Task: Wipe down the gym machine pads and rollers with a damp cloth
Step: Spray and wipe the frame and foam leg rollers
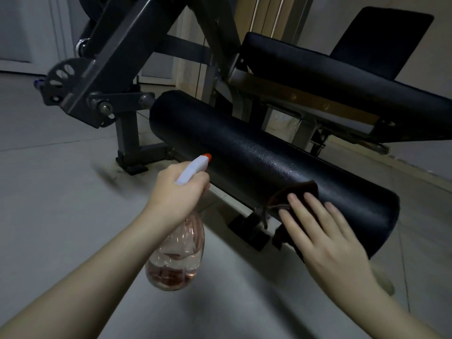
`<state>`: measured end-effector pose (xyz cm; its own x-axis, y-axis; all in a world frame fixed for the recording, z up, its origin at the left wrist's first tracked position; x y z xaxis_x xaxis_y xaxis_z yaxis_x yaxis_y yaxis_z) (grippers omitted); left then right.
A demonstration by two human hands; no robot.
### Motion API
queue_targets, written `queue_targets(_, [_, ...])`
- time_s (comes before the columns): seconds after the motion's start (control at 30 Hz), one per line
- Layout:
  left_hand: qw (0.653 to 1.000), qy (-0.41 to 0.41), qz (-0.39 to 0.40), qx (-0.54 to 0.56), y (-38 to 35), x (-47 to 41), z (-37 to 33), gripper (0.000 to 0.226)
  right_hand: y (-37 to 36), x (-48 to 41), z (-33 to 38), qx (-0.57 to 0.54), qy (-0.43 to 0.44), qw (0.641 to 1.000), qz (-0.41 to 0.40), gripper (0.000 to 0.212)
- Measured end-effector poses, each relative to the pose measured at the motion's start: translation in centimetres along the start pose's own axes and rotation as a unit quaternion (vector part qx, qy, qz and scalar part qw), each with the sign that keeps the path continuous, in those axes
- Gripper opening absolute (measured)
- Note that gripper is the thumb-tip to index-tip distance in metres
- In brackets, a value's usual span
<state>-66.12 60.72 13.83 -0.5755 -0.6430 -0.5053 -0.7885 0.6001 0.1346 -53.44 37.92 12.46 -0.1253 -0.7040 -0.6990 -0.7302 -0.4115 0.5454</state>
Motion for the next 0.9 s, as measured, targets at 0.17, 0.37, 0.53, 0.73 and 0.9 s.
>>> queue_targets(0.17, [1.0, 0.003, 0.005, 0.002, 0.0, 0.0, 0.0, 0.043, 0.0, -1.8, -0.3, 0.011, -0.032, 0.999, 0.043, 0.046])
queue_targets(0.37, [1.0, -0.006, 0.018, 0.005, -0.3, 0.3, -0.2, 0.042, 2.3, -5.6, -3.2, -0.108, -0.078, 0.978, 0.159, 0.065])
queue_targets(0.53, [1.0, -0.015, 0.02, 0.007, -0.1, 0.3, -1.0, 0.043, 3.5, -9.6, -6.5, -0.247, -0.201, 0.908, 0.273, 0.045])
queue_targets(0.73, [0.999, -0.025, 0.02, 0.007, -0.4, 0.3, -1.5, 0.042, 1.6, -11.8, -9.6, -0.341, -0.291, 0.82, 0.357, 0.016])
queue_targets(0.9, [0.999, -0.023, 0.025, 0.01, -0.8, 0.5, -1.6, 0.039, -0.3, -12.3, -11.2, -0.379, -0.335, 0.774, 0.381, 0.021])
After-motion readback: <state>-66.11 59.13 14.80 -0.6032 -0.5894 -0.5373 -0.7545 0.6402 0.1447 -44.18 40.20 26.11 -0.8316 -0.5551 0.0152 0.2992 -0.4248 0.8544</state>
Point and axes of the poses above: each hand's wrist, its own x-axis away from the middle knuckle, its own y-axis out of the back of the hand, z = x × y, the point moved 2 cm from there along -x, towards the middle knuckle, and after that the axes turned 13 degrees about -y, right-handed, at the moved point
